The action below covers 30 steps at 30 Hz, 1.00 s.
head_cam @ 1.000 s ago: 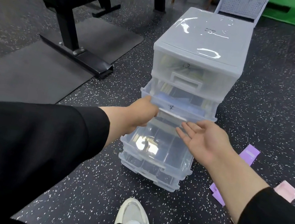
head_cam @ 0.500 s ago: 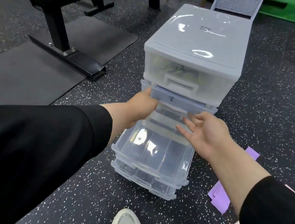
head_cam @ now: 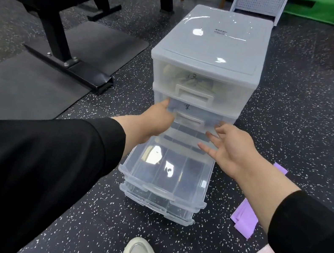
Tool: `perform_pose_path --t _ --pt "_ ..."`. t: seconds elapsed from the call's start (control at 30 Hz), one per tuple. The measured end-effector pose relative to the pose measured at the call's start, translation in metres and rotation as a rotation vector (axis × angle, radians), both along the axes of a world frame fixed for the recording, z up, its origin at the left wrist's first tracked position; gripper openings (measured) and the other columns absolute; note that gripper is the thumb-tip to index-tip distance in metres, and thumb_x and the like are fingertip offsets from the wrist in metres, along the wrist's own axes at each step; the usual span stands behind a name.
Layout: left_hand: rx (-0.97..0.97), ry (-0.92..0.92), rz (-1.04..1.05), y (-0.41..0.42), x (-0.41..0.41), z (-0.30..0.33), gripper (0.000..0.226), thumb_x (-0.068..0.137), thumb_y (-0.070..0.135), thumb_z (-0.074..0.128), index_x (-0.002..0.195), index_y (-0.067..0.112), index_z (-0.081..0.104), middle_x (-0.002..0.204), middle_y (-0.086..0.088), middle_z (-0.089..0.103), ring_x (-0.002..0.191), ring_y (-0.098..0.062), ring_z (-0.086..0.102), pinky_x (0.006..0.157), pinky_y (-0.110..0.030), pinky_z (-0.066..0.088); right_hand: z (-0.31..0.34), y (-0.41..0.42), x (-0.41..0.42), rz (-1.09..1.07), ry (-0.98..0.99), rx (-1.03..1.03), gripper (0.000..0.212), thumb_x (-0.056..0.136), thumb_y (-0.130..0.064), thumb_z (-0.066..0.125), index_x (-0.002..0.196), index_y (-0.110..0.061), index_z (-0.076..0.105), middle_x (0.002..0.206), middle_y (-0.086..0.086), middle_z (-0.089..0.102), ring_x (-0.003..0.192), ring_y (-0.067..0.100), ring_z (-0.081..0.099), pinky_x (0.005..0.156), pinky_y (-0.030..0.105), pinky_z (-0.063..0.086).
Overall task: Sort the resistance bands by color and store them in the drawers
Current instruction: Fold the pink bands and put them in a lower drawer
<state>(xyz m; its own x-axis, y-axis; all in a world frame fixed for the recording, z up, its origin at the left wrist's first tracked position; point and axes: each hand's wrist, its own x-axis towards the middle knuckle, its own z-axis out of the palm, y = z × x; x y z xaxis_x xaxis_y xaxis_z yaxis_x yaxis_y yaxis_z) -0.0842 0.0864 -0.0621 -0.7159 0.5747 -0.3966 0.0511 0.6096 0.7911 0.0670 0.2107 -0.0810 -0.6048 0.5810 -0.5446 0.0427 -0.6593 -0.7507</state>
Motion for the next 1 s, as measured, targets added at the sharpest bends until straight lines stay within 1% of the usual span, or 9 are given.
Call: perform_pose_path --t 0.1,0.17,0.2,0.3,0.4,0.63,0.77,0.87,1.0 --pt "-0.045 0.064 0.032 0.004 0.018 0.0 0.023 0.099 0.013 0.045 0.117 0.015 0.059 0.109 -0.011 0.059 0.092 -0.027 0.057 0.086 -0.046 0.058 0.006 -0.002 0.016 0.053 -0.046 0.054 0.017 0.101 -0.008 0.05 0.113 -0.014 0.059 0.144 0.004 0.05 0.125 0.026 0.057 0.07 0.042 0.062" --pt "-0.063 0.119 -0.058 0.011 0.039 0.001 0.016 0.097 0.015 0.046 0.093 0.015 0.061 0.092 -0.01 0.061 0.087 -0.027 0.06 0.074 -0.039 0.053 0.008 -0.001 0.031 0.061 -0.063 0.117 0.02 0.102 -0.012 0.05 0.12 -0.015 0.057 0.139 0.003 0.055 0.121 0.025 0.061 0.08 0.044 0.062" --pt "-0.078 0.155 -0.134 0.017 0.053 0.004 0.02 0.097 0.015 0.046 0.091 0.012 0.064 0.091 -0.011 0.065 0.088 -0.029 0.065 0.074 -0.038 0.052 0.009 0.0 0.04 0.041 -0.066 0.151 0.026 0.102 -0.014 0.051 0.128 -0.015 0.056 0.135 0.004 0.059 0.118 0.025 0.064 0.085 0.045 0.061" --pt "-0.133 0.305 -0.331 0.041 0.098 0.02 0.029 0.1 0.017 0.048 0.117 0.008 0.07 0.114 -0.013 0.072 0.106 -0.033 0.066 0.092 -0.038 0.054 0.011 0.005 0.075 -0.044 -0.067 0.248 0.023 0.102 -0.022 0.053 0.122 -0.016 0.063 0.117 0.006 0.075 0.103 0.025 0.074 0.087 0.044 0.062" --pt "-0.118 0.389 -0.487 0.066 0.141 0.03 0.032 0.101 0.022 0.05 0.127 0.015 0.067 0.124 -0.009 0.07 0.112 -0.029 0.063 0.098 -0.037 0.051 0.014 0.019 0.125 -0.085 -0.117 0.377 0.019 0.102 -0.023 0.053 0.111 -0.016 0.069 0.101 0.004 0.079 0.089 0.023 0.075 0.08 0.041 0.062" --pt "-0.171 0.579 -0.739 0.108 0.226 0.003 0.039 0.101 0.026 0.046 0.136 0.017 0.059 0.134 -0.009 0.061 0.115 -0.03 0.06 0.095 -0.036 0.05 -0.004 0.095 0.27 -0.199 -0.43 0.516 0.019 0.1 -0.023 0.053 0.104 -0.014 0.069 0.105 0.008 0.076 0.084 0.025 0.072 0.079 0.045 0.061" --pt "-0.246 0.591 -0.84 0.117 0.262 -0.036 0.031 0.101 0.022 0.046 0.124 0.009 0.062 0.125 -0.012 0.062 0.115 -0.032 0.06 0.085 -0.035 0.046 -0.03 0.123 0.325 -0.211 -0.62 0.47 0.016 0.101 -0.02 0.052 0.105 -0.011 0.066 0.114 0.014 0.072 0.081 0.023 0.067 0.064 0.033 0.057" --pt "-0.265 0.518 -0.837 0.119 0.284 -0.058 0.032 0.102 0.018 0.045 0.127 0.006 0.061 0.127 -0.011 0.064 0.111 -0.031 0.061 0.088 -0.037 0.049 -0.058 0.124 0.346 -0.09 -0.733 0.462 0.022 0.1 -0.017 0.048 0.107 -0.008 0.067 0.111 0.015 0.072 0.077 0.022 0.066 0.07 0.041 0.06" --pt "-0.3 0.424 -0.813 0.12 0.303 -0.086 0.036 0.102 0.019 0.045 0.134 0.009 0.058 0.127 -0.014 0.066 0.107 -0.032 0.063 0.085 -0.032 0.048 -0.085 0.116 0.358 0.099 -0.819 0.458 0.02 0.101 -0.021 0.049 0.106 -0.015 0.067 0.108 0.011 0.07 0.09 0.027 0.068 0.085 0.052 0.061"
